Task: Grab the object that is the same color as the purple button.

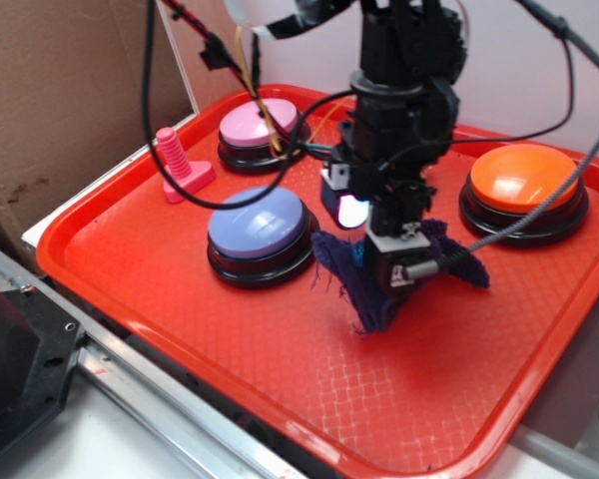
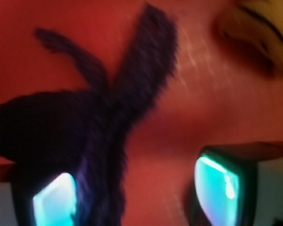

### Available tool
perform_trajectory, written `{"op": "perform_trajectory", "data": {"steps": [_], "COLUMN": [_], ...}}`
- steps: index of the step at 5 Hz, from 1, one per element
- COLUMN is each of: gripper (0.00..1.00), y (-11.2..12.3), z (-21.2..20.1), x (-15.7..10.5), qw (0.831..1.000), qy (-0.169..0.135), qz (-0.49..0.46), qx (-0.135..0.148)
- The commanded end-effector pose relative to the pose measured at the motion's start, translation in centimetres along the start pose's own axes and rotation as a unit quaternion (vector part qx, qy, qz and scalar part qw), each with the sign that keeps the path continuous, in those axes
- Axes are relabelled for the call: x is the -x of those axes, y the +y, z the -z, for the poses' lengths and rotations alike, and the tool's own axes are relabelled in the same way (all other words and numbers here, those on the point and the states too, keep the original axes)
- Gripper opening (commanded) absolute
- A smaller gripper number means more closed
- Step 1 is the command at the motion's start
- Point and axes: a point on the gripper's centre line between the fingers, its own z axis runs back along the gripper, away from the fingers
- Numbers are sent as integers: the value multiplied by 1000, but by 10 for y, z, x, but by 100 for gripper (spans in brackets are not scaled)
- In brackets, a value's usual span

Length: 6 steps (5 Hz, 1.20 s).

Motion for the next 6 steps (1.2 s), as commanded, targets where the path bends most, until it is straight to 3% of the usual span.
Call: {"op": "perform_trajectory", "data": {"steps": [1, 4, 5, 6], "gripper": [0, 0, 0, 0], "y": [-13, -9, -2, 8], "z": [-11, -14, -29, -73], "x": [-4, 7, 32, 77], "qw": [998, 1000, 999, 994], "qy": [-35, -20, 0, -19], "qz": [55, 7, -37, -106], "qx": [7, -4, 4, 26]}}
